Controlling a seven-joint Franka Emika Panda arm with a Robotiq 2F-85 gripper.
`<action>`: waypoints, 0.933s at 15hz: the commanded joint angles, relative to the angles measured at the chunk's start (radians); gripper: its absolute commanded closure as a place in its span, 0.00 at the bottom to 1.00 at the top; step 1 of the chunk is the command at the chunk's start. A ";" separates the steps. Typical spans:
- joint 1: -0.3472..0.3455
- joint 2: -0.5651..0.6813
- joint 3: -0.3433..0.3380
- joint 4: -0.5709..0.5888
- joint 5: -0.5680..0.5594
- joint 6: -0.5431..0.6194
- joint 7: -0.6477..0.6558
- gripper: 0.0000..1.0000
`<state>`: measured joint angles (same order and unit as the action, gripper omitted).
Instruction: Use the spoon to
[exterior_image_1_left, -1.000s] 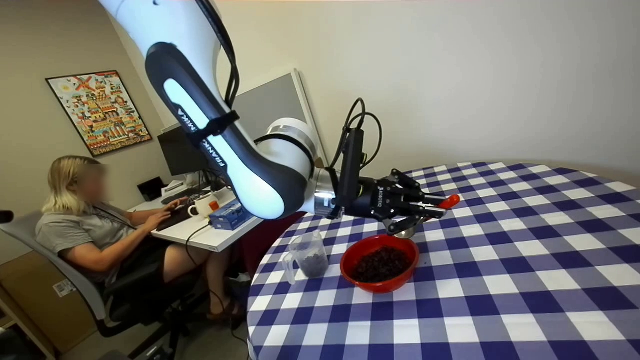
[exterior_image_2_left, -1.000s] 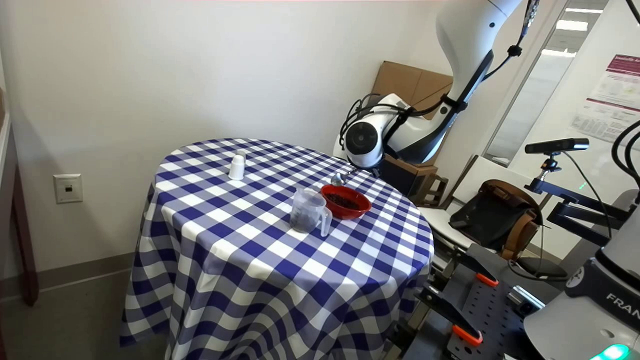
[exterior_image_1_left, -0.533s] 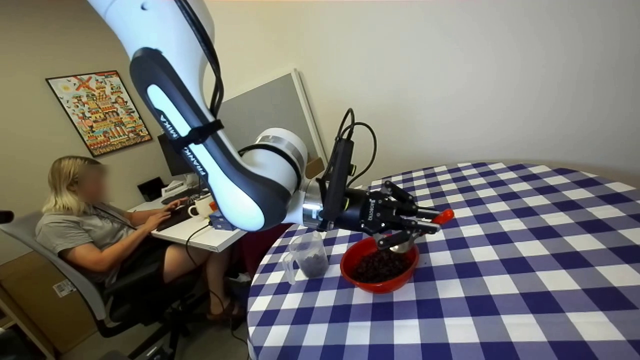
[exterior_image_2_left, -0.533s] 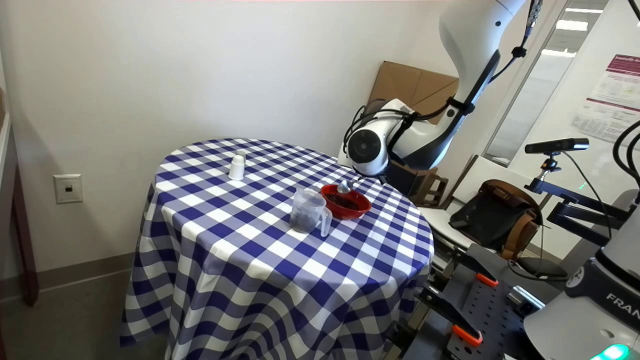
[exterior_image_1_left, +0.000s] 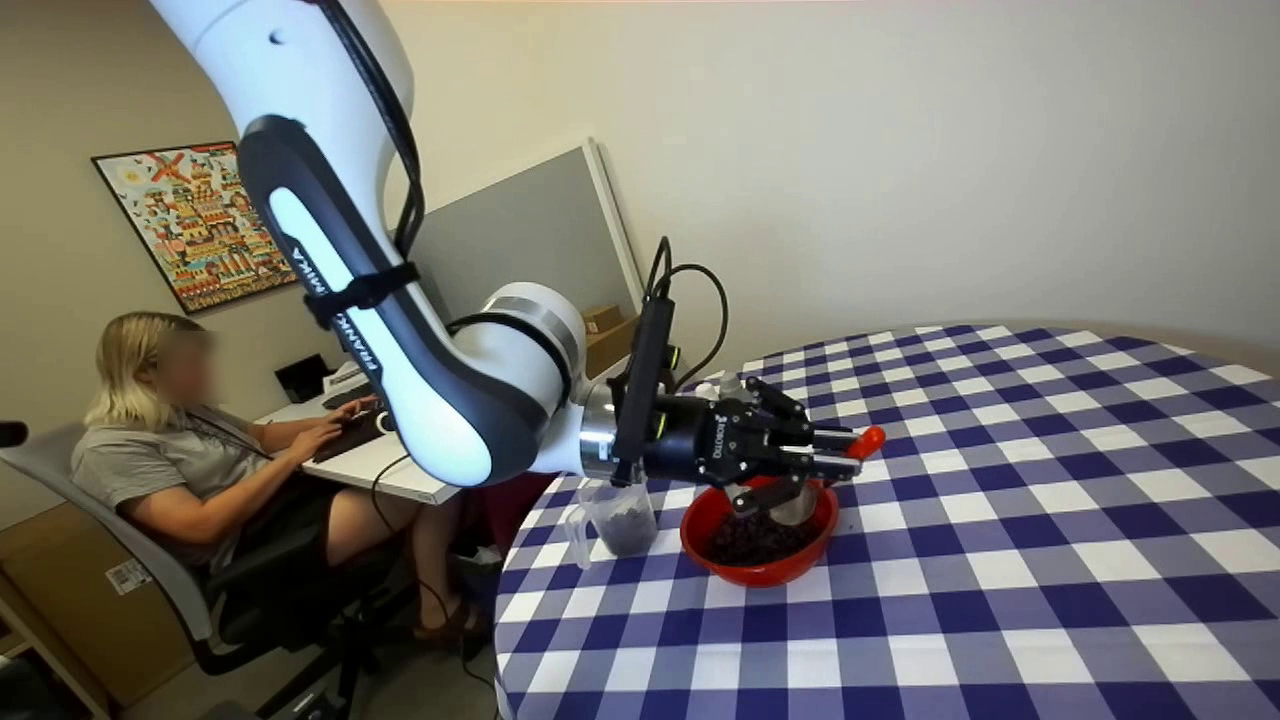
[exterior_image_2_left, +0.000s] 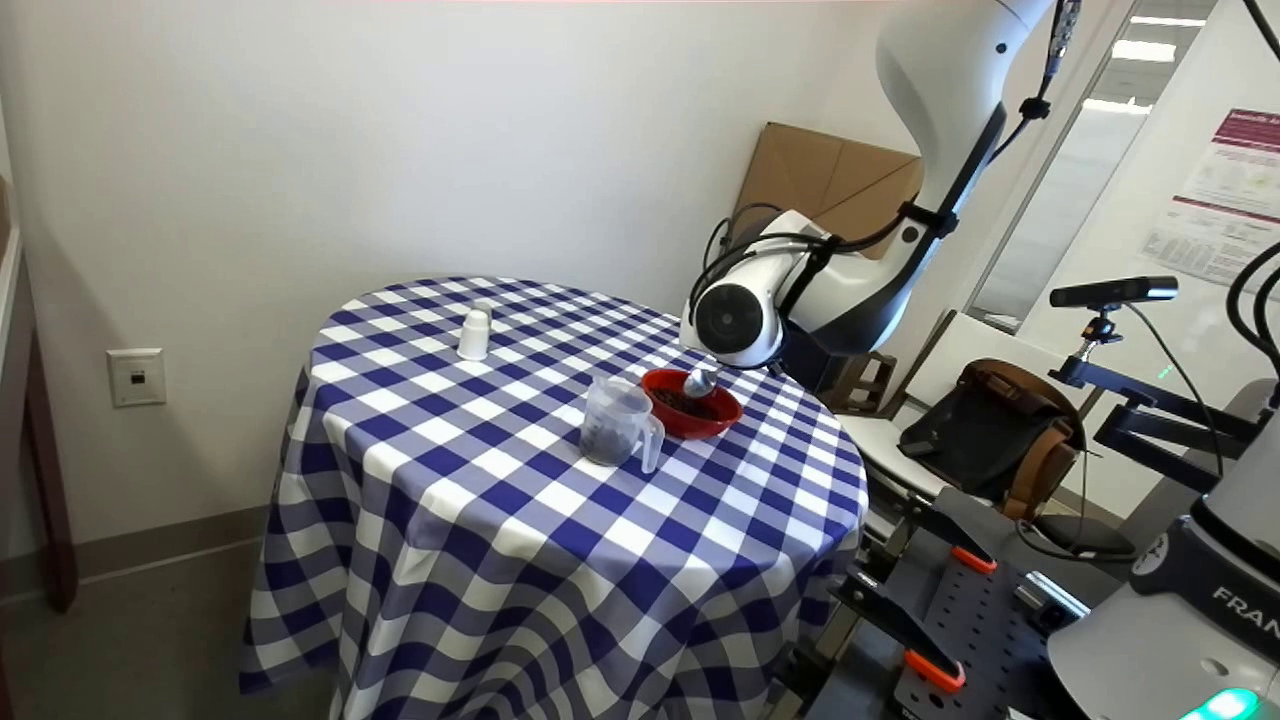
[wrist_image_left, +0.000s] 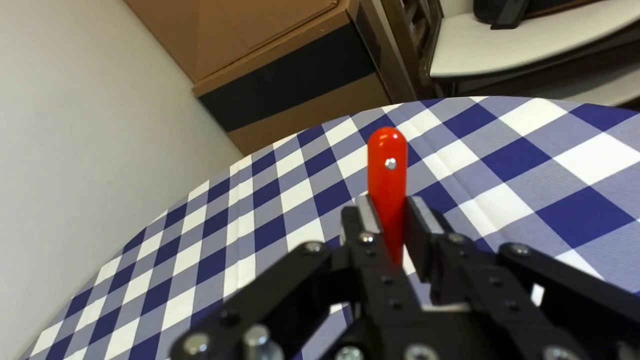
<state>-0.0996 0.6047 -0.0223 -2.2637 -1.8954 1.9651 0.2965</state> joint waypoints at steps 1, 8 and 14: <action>0.008 0.003 0.023 -0.022 0.008 -0.038 0.015 0.93; -0.003 0.028 0.061 -0.024 0.067 0.006 -0.007 0.93; -0.008 0.044 0.073 -0.022 0.144 0.039 -0.008 0.93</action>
<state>-0.1004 0.6511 0.0430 -2.2818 -1.7914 1.9832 0.2961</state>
